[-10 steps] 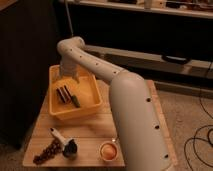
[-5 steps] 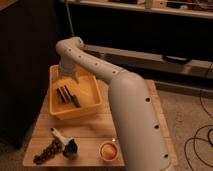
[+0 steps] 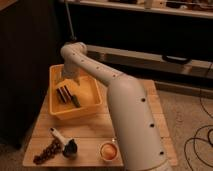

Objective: Wipe table surface with eraser

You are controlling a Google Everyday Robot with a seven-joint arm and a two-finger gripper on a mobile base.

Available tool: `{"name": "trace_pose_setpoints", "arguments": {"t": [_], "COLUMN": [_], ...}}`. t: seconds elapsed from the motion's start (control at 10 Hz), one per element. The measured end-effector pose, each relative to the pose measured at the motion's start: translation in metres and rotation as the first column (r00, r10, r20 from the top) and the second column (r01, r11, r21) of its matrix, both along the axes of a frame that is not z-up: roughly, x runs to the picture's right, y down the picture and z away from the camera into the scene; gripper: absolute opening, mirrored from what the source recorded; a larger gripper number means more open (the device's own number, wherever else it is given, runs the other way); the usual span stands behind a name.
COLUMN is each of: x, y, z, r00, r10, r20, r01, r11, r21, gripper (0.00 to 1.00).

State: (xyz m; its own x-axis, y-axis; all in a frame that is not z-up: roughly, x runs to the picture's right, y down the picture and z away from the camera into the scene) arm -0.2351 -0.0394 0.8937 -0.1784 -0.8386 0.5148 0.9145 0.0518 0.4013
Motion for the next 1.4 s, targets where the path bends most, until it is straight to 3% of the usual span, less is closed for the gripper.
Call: {"name": "trace_pose_setpoints", "arguments": {"t": [0.3, 0.9, 1.4], "x": [-0.008, -0.026, -0.057], "y": [-0.001, 0.001, 0.021], "z": [0.013, 0.041, 0.058], "r00": [1.000, 0.993, 0.981], "r10": [-0.012, -0.119, -0.192], "r20": [0.010, -0.017, -0.004], "r01": [0.012, 0.119, 0.192], "r11": [0.9998, 0.9920, 0.9807], "r21": [0.012, 0.042, 0.039], "gripper": [0.80, 0.80, 0.80]}}
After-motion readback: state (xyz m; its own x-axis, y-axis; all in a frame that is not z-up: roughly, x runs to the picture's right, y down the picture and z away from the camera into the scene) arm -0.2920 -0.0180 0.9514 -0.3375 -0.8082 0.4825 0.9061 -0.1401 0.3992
